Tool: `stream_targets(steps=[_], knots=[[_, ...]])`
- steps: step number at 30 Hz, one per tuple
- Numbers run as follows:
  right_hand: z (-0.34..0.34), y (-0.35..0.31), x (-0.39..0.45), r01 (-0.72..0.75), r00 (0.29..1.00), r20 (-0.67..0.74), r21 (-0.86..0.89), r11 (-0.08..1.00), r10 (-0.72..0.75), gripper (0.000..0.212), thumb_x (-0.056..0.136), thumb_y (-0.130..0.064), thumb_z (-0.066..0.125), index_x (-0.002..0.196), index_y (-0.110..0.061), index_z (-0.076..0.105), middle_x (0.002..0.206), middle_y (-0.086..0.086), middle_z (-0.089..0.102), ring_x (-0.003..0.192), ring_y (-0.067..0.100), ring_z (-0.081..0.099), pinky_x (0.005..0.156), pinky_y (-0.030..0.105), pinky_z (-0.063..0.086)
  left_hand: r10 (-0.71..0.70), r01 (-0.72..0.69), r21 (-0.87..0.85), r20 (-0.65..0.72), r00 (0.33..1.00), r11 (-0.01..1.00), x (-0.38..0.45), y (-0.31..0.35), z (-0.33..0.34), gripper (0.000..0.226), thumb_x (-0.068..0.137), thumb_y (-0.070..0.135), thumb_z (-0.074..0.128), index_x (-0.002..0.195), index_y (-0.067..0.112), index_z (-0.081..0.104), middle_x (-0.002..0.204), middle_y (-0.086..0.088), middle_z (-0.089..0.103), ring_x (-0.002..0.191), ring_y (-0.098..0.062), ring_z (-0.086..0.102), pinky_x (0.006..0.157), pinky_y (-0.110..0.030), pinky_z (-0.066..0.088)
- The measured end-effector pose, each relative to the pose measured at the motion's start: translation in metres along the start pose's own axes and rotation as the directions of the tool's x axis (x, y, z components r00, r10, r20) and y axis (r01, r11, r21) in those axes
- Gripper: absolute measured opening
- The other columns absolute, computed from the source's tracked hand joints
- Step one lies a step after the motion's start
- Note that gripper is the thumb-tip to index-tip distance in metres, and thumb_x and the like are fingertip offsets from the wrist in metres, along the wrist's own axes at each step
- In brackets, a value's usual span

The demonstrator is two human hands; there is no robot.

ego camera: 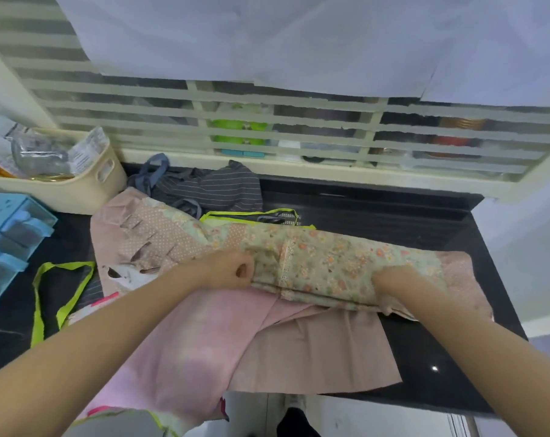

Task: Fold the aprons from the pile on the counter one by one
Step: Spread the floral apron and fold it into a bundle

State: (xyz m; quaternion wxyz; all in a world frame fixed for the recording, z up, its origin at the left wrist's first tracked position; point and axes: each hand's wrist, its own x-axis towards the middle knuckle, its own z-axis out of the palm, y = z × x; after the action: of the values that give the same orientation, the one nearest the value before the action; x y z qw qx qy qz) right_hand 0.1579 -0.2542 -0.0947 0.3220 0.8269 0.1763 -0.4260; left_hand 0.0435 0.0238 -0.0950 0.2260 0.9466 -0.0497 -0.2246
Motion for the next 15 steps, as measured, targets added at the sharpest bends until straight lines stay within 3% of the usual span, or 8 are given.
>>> stream_targets(steps=[1, 3, 5, 6, 8, 10, 12, 15], knots=[[-0.014, -0.007, -0.005, 0.065, 0.997, -0.043, 0.036, 0.997, -0.063, 0.048, 0.087, -0.028, 0.062, 0.13, -0.009, 0.051, 0.113, 0.005, 0.057, 0.102, 0.023, 0.056, 0.096, 0.032, 0.046, -0.004, -0.006, -0.067, -0.155, 0.988, 0.998, -0.004, -0.005, -0.005, 0.013, 0.081, 0.01, 0.059, 0.074, 0.02, 0.056, 0.077, 0.003, 0.062, 0.069, -0.015, 0.055, 0.065, -0.027, 0.043], [-0.049, -0.033, -0.014, 0.261, 0.933, -0.283, 0.101, 0.96, -0.224, 0.035, 0.091, -0.025, 0.054, 0.122, -0.008, 0.058, 0.099, 0.003, 0.06, 0.087, 0.02, 0.058, 0.085, 0.031, 0.047, -0.132, 0.062, -0.163, -0.465, 0.876, 0.985, -0.009, -0.019, -0.019, 0.015, 0.083, 0.006, 0.055, 0.074, 0.017, 0.058, 0.073, 0.006, 0.06, 0.066, -0.013, 0.053, 0.063, -0.027, 0.039], [-0.082, -0.071, -0.028, 0.425, 0.775, -0.556, 0.108, 0.899, -0.3, 0.028, 0.093, -0.017, 0.046, 0.118, -0.009, 0.056, 0.11, 0.007, 0.058, 0.097, 0.026, 0.057, 0.076, 0.034, 0.045, -0.286, 0.19, -0.216, -0.636, 0.717, 0.958, -0.015, -0.038, -0.038, 0.011, 0.087, 0.004, 0.051, 0.085, 0.01, 0.059, 0.084, -0.002, 0.059, 0.073, -0.019, 0.052, 0.066, -0.03, 0.038], [-0.094, -0.089, -0.033, 0.494, 0.69, -0.648, 0.098, 0.864, -0.321, 0.027, 0.093, -0.015, 0.044, 0.118, -0.008, 0.053, 0.117, 0.01, 0.054, 0.104, 0.028, 0.054, 0.077, 0.036, 0.042, -0.354, 0.259, -0.242, -0.656, 0.666, 0.935, -0.015, -0.051, -0.045, 0.011, 0.088, 0.004, 0.05, 0.093, 0.007, 0.059, 0.092, -0.007, 0.057, 0.08, -0.023, 0.052, 0.07, -0.031, 0.038], [-0.115, -0.123, -0.035, 0.594, 0.544, -0.749, 0.024, 0.804, -0.379, 0.031, 0.096, -0.016, 0.043, 0.125, -0.006, 0.044, 0.126, 0.013, 0.043, 0.116, 0.031, 0.043, 0.083, 0.037, 0.037, -0.491, 0.4, -0.295, -0.639, 0.592, 0.868, -0.016, -0.075, -0.059, 0.02, 0.09, 0.006, 0.049, 0.109, 0.002, 0.056, 0.107, -0.017, 0.055, 0.096, -0.032, 0.054, 0.081, -0.037, 0.041], [-0.134, -0.153, -0.029, 0.646, 0.478, -0.79, 0.02, 0.763, -0.384, 0.042, 0.098, -0.023, 0.04, 0.138, -0.01, 0.033, 0.137, 0.015, 0.036, 0.124, 0.034, 0.037, 0.094, 0.04, 0.035, -0.6, 0.508, -0.335, -0.571, 0.56, 0.794, -0.019, -0.098, -0.066, 0.031, 0.094, 0.008, 0.046, 0.121, -0.005, 0.05, 0.122, -0.023, 0.051, 0.111, -0.038, 0.05, 0.092, -0.043, 0.04], [-0.144, -0.174, -0.021, 0.676, 0.532, -0.753, 0.102, 0.73, -0.387, 0.048, 0.101, -0.033, 0.033, 0.146, -0.02, 0.025, 0.148, 0.014, 0.029, 0.132, 0.036, 0.032, 0.105, 0.046, 0.029, -0.69, 0.576, -0.384, -0.473, 0.548, 0.722, -0.021, -0.115, -0.067, 0.04, 0.098, 0.016, 0.042, 0.129, -0.01, 0.044, 0.132, -0.025, 0.047, 0.118, -0.039, 0.047, 0.098, -0.043, 0.038], [-0.141, -0.19, -0.005, 0.681, 0.592, -0.631, 0.057, 0.731, -0.502, 0.049, 0.102, -0.04, 0.02, 0.15, -0.035, 0.011, 0.157, 0.008, 0.014, 0.142, 0.035, 0.016, 0.113, 0.051, 0.015, -0.824, 0.611, -0.56, -0.301, 0.48, 0.56, -0.024, -0.141, -0.063, 0.052, 0.1, 0.033, 0.037, 0.138, -0.003, 0.035, 0.138, -0.023, 0.044, 0.124, -0.037, 0.044, 0.106, -0.045, 0.034]])
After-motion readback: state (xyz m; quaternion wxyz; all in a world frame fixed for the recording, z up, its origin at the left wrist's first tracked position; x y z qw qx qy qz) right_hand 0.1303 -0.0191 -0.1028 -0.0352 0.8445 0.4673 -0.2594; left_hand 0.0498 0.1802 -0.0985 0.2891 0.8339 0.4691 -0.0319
